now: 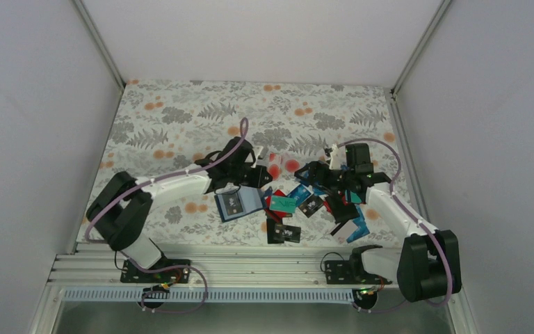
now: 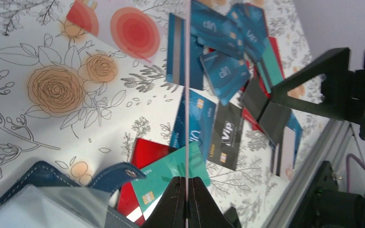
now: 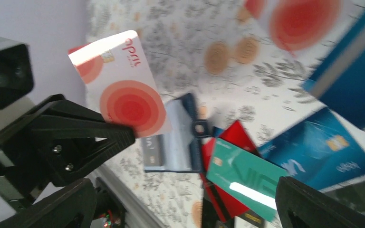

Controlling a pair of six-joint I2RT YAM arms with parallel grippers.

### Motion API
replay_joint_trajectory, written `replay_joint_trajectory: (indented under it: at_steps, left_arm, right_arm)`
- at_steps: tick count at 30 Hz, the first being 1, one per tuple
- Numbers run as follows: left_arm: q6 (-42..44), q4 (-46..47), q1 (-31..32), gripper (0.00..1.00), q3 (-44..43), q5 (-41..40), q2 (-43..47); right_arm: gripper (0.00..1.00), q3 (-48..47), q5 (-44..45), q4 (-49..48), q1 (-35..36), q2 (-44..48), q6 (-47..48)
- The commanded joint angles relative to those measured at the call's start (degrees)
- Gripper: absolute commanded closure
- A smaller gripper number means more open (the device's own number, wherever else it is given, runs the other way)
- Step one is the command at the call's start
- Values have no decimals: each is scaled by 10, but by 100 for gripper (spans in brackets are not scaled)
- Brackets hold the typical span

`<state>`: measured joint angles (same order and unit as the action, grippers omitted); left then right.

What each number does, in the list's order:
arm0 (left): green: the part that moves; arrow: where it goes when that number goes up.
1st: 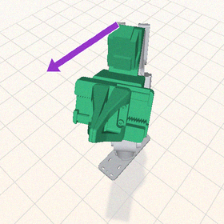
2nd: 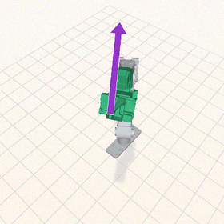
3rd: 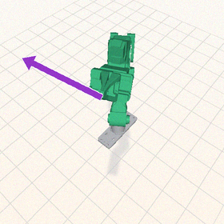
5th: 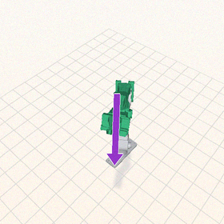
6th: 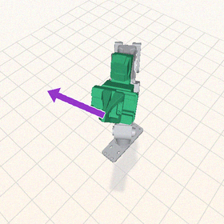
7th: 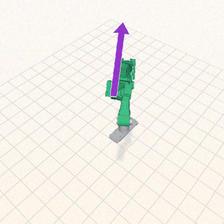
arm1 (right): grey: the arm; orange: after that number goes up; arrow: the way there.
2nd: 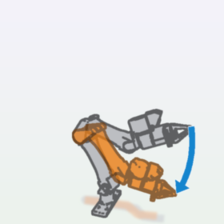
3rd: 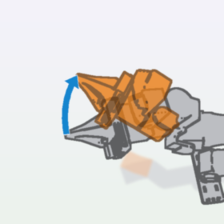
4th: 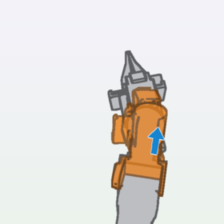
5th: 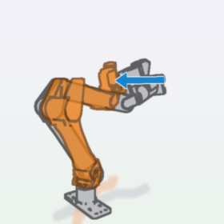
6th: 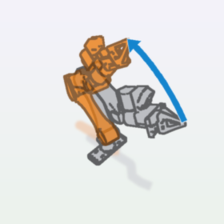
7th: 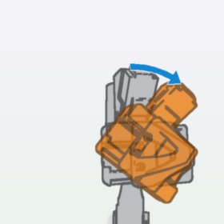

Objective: Put the credit cards into the card holder

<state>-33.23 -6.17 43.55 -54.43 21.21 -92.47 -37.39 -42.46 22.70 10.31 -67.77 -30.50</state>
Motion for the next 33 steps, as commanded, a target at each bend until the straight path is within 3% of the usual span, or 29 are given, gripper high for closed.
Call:
replay_joint_trajectory:
  at_steps: [1,8,17,20,24,28,30,33]
  left_arm:
    - [-11,3,1,98,21,17,73]
    - [-13,29,0,98,27,121,150]
    - [-47,99,0,98,38,217,179]
    - [-55,122,1,97,47,234,187]
    - [-59,134,2,98,60,239,205]
    - [-53,117,2,98,68,225,217]
    - [-45,92,1,95,67,196,225]
    - [-17,42,1,76,64,143,247]
  right_arm:
    - [5,-13,-110,-83,-1,21,22]
    - [8,-25,-211,-172,11,28,-1]
    - [29,-48,-251,-251,61,85,-54]
    - [41,-56,-252,-257,76,82,-57]
    - [64,-58,-250,-271,88,81,-66]
    - [95,-67,-244,-271,101,74,-68]
    - [96,-70,-240,-266,105,69,-65]
    - [96,-73,-238,-263,109,65,-62]
